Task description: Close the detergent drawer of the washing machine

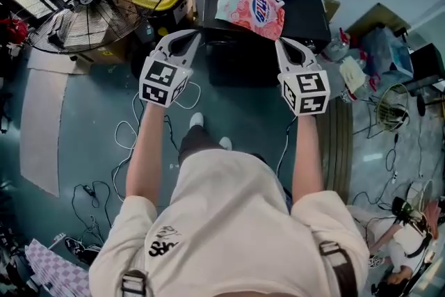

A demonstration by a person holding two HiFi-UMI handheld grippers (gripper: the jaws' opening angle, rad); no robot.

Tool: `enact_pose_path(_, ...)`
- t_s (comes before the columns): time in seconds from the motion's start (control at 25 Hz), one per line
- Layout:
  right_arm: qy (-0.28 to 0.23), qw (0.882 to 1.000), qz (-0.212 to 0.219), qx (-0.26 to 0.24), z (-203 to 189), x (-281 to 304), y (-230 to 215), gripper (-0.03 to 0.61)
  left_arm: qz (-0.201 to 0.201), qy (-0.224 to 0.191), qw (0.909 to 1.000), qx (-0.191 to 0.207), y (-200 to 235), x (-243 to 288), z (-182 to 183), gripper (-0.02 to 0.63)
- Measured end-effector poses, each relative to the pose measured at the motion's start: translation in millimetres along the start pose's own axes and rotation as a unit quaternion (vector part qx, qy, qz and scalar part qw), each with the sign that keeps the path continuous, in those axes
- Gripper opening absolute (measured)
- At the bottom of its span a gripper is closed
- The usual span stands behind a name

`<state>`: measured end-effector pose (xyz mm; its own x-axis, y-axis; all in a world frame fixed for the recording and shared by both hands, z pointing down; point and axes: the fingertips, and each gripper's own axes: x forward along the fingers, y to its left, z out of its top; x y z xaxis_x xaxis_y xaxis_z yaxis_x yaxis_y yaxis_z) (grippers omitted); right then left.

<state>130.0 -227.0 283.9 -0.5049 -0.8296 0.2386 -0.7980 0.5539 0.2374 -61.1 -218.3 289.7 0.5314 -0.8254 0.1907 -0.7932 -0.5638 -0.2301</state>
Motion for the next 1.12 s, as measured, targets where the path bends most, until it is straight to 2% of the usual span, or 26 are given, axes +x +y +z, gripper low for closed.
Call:
enact_pose_path(0.24,-0.036,0.999,0.012,-0.034,43.1,-20.8,17.3,0.008,0.028,-0.034,0.9986,0.029,2.6,-27.7,45.2,0.017)
enact_pose_path(0.64,-0.063,0.995,0.031,-0.071,77.2,-27.8,35.0,0.008,0.024,-0.058,0.9959,0.066,-7.5,-48.5,87.4,0.017)
enact_pose_path(0.84,-0.062,0.994,0.038,-0.085,82.1,-24.7,42.3,0.008,0.024,-0.052,0.9959,0.070,-7.7,-45.8,92.1,0.017)
enact_pose_path(1.04,-0.062,0.993,0.046,-0.086,81.7,-22.3,45.9,0.008,-0.002,-0.033,0.9977,0.060,-19.5,-40.8,85.7,0.017)
enact_pose_path(1.12,-0.058,0.994,0.050,-0.084,80.1,-21.9,47.1,0.008,0.002,-0.030,0.9979,0.058,-20.0,-39.6,83.8,0.017)
